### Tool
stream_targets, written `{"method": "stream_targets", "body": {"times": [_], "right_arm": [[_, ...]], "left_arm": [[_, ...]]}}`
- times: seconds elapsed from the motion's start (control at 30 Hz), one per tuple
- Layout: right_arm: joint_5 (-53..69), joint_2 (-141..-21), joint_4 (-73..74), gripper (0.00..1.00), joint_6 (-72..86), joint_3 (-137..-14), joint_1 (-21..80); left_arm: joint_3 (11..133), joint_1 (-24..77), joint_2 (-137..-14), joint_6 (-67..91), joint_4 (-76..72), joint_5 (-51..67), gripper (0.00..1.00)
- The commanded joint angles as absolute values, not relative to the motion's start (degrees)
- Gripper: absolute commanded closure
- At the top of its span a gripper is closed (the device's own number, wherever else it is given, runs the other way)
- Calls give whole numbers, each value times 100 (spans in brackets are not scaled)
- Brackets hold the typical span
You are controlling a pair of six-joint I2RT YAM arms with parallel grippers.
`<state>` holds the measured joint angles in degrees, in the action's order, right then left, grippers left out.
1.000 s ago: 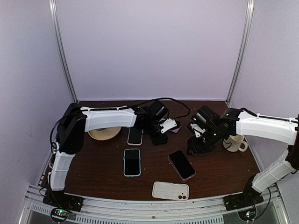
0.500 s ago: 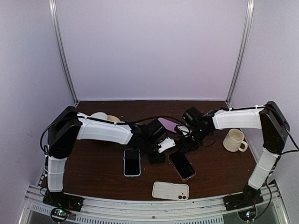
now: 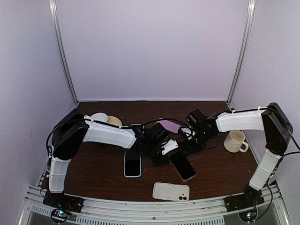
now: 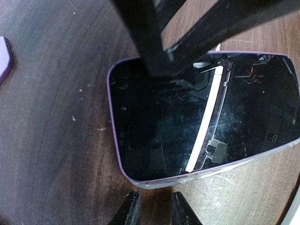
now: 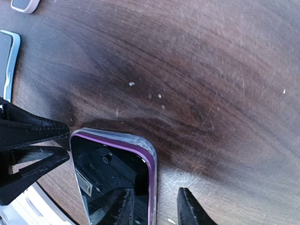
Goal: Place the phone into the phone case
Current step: Press the phone onto the phone case.
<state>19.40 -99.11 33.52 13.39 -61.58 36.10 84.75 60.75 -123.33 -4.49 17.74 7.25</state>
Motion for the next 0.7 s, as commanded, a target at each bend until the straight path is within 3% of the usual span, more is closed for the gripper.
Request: {"method": "stream_targets", "body": {"times": [0.0,0.3,0.67], "right_arm": [[2117,-9812,3189,67,1320,-5922,3563],[2738,-9733,2305,93,1544,-5238,3600],[2061,-9860,1918,100,2223,-4440,4219]], "left_arm": [[8515,6103,-12479,-396,1580,709,74],[8549,6108,-12616,-395,1666,700,83],[8617,6096,-12665,-390,1663,666,84]]}}
